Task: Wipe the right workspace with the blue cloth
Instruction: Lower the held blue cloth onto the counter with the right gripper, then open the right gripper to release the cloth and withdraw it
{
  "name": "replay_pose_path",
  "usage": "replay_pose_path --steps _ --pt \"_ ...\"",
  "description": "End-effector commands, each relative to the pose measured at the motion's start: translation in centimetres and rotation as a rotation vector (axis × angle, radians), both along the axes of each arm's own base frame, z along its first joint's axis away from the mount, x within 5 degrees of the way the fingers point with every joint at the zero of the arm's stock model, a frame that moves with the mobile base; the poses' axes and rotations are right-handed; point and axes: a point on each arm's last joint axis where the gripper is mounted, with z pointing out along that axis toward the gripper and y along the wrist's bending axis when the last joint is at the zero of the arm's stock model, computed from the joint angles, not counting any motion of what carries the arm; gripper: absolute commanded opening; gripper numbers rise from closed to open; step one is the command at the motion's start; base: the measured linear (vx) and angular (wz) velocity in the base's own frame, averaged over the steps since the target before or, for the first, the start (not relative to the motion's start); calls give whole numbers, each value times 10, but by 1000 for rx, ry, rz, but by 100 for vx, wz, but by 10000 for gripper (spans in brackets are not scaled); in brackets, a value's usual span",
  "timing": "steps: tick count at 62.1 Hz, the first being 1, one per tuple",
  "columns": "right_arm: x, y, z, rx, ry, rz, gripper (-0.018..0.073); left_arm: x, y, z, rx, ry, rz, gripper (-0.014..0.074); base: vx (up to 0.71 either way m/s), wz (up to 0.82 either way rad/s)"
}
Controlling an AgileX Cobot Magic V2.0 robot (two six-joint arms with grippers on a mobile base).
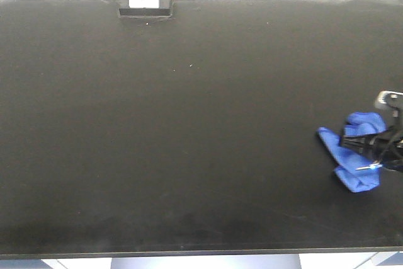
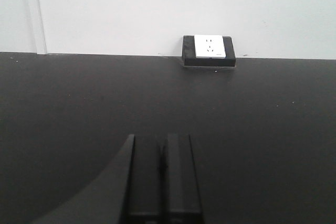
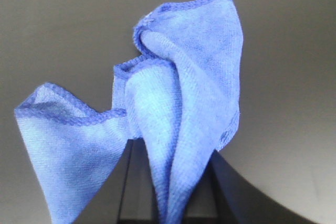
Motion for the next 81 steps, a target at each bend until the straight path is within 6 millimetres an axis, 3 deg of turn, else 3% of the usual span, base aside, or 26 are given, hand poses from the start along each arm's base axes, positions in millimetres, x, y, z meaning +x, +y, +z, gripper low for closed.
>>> replay_pose_path --steps 1,6,21,28,38,48,66,73,81 --pt "9 4 14 -19 -96 23 0 0 -1 -2 -8 -64 -6 -6 0 0" --pt "12 21 15 -7 -116 81 0 0 -1 -2 -8 -64 -6 -6 0 0" --pt "8 109 26 54 -274 386 0 0 -1 -2 -8 -64 -6 -6 0 0" --pt "6 126 33 68 -353 446 1 0 -1 -2 -8 -64 -6 -6 0 0" --pt "3 130 40 80 -384 462 22 0 -1 -2 -8 -64 -6 -6 0 0" --pt "1 130 46 79 -399 471 106 0 -1 -2 -8 -64 -6 -6 0 0" --pt "0 129 52 107 -414 452 437 0 -1 -2 -8 -64 -6 -6 0 0" --pt "-6 127 67 138 -452 440 516 0 -1 -2 -8 -64 -6 -6 0 0" --pt "-22 121 104 139 -585 469 524 0 -1 -2 -8 -64 -6 -6 0 0"
